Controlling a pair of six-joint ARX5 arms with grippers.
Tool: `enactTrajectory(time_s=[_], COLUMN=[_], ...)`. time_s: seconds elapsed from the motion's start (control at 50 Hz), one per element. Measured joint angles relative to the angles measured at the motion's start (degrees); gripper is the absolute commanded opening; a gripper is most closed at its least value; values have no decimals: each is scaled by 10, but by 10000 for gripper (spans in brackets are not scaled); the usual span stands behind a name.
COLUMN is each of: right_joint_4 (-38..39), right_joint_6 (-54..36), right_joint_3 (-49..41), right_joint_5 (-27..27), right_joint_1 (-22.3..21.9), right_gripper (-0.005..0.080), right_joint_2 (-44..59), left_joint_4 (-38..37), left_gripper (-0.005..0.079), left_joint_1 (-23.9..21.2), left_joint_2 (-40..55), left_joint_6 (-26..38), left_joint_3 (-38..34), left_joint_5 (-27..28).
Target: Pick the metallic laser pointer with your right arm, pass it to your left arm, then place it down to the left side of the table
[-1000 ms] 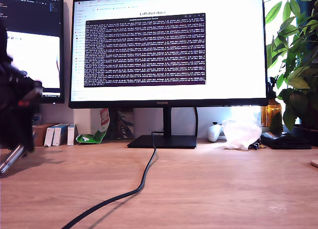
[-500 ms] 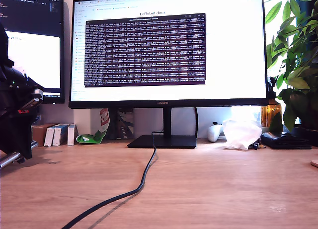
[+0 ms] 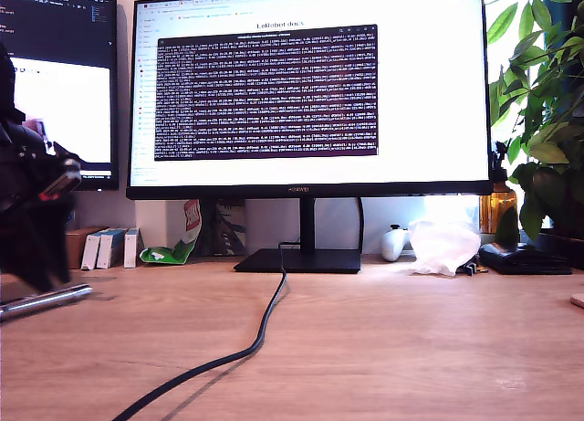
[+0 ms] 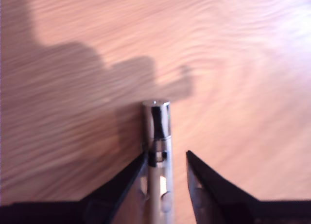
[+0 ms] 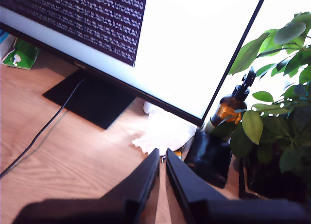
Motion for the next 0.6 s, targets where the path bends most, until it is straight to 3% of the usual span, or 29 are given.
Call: enactTrajectory(time_s=[0.06,0.24,0.6], right_joint_4=[-3,-4,-28], right_joint_6=[0,0,0], right_joint_3=[0,0,0], right_joint_5=[0,0,0], right_joint_1=[0,0,0], right_gripper=[-11,-11,-11], right_joint_2=[0,0,0], left_joint_4=[-8,-26,-31], left_gripper=[189,-27,-22], left_joint_1=[1,3,3], left_joint_2=[0,-14,-116], left_joint_6=[0,16,35], left_joint_3=[7,21,22], left_joint_5=[17,37,21])
